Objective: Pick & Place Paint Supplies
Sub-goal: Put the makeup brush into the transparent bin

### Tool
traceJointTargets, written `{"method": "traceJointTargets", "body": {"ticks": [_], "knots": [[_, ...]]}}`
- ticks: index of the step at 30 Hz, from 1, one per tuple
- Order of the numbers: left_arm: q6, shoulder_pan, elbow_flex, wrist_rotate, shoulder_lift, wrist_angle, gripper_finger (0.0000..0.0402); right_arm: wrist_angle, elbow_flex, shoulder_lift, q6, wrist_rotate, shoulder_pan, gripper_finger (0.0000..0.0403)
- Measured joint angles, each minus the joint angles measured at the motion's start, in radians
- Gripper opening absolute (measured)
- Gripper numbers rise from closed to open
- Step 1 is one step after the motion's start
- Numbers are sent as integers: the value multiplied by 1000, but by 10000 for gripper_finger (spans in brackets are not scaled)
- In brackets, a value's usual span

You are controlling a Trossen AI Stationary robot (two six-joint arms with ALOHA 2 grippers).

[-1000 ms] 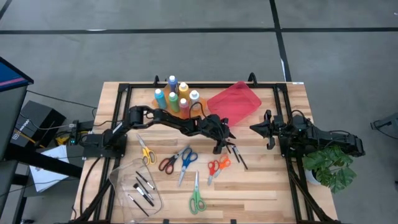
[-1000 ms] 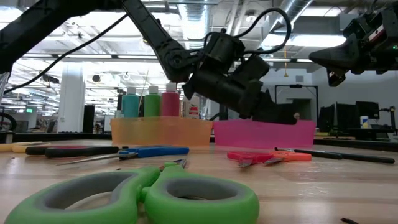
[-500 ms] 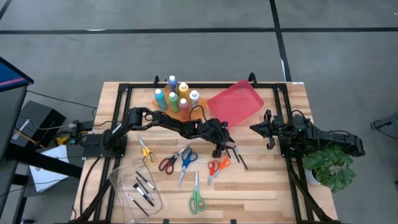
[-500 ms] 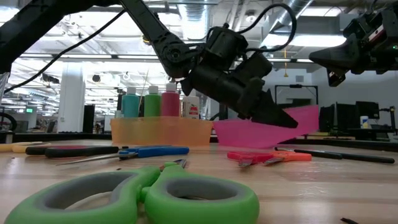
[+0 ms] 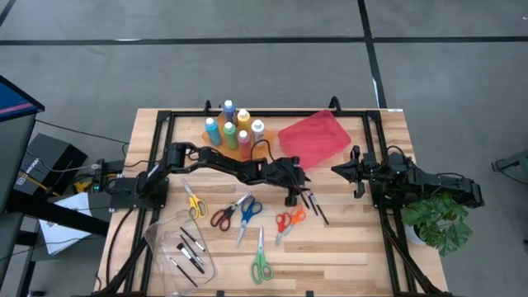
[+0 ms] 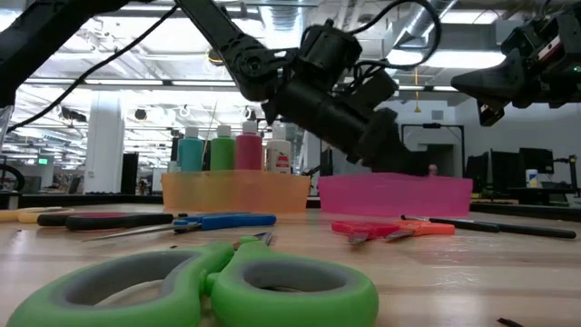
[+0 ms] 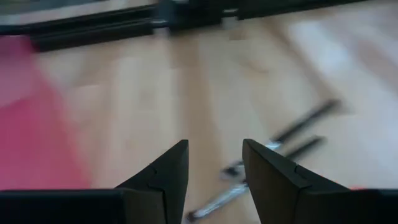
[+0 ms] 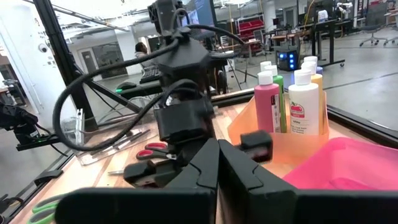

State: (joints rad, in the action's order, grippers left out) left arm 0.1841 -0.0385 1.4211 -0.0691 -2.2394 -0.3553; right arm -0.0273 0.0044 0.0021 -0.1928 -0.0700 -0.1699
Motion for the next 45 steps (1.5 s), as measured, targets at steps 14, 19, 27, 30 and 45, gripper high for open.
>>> {"method": "traceJointTargets", "body": {"ticks": [14, 19, 27, 30, 45], "knots": [[13, -2, 0, 32, 5, 109, 112, -2, 0, 0, 0, 0, 0, 0], [13, 11, 0, 17, 4, 106, 112, -2, 0, 0, 0, 0, 0, 0], [9, 17, 0, 125, -7, 97, 112, -2, 0, 0, 0, 0, 0, 0], [-11, 15, 2, 105, -7, 82, 112, -2, 0, 0, 0, 0, 0, 0], [-8, 14, 1, 98, -17, 84, 112, -2, 0, 0, 0, 0, 0, 0]]}}
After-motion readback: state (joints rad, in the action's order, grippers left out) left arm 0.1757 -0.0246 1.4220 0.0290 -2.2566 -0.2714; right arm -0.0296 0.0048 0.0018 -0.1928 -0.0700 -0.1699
